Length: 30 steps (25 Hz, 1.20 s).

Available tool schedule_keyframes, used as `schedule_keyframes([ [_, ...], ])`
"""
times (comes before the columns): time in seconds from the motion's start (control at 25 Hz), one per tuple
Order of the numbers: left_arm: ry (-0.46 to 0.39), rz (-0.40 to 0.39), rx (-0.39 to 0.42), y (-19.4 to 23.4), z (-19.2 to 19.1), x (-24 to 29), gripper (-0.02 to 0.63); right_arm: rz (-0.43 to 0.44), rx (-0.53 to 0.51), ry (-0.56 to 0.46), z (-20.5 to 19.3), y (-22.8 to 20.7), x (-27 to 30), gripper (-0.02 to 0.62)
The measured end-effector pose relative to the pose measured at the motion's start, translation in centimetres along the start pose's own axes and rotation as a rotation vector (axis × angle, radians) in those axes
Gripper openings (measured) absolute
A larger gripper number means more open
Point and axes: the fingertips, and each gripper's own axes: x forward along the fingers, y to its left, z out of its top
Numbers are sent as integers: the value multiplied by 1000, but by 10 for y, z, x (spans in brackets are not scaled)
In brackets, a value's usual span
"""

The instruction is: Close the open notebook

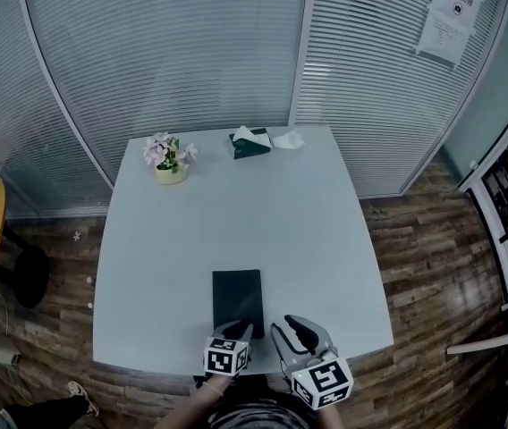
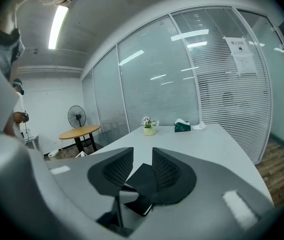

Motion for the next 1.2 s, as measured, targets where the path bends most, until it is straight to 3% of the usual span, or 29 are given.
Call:
schedule_keyframes([
  [0.2, -48, -24, -1, -1, 12, -19, 23, 23, -12, 7, 1, 8, 8, 118],
  [0.36, -114, -41, 72, -10, 33, -39, 5, 47, -12, 16, -2, 14, 14, 115],
  [0.84, -333, -64, 117, -29, 98, -111, 5, 114, -39, 7, 6, 33, 31, 98],
  [1.2, -477, -53, 182, -33, 144, -162, 5, 174, -88, -55, 39, 55, 46, 46],
])
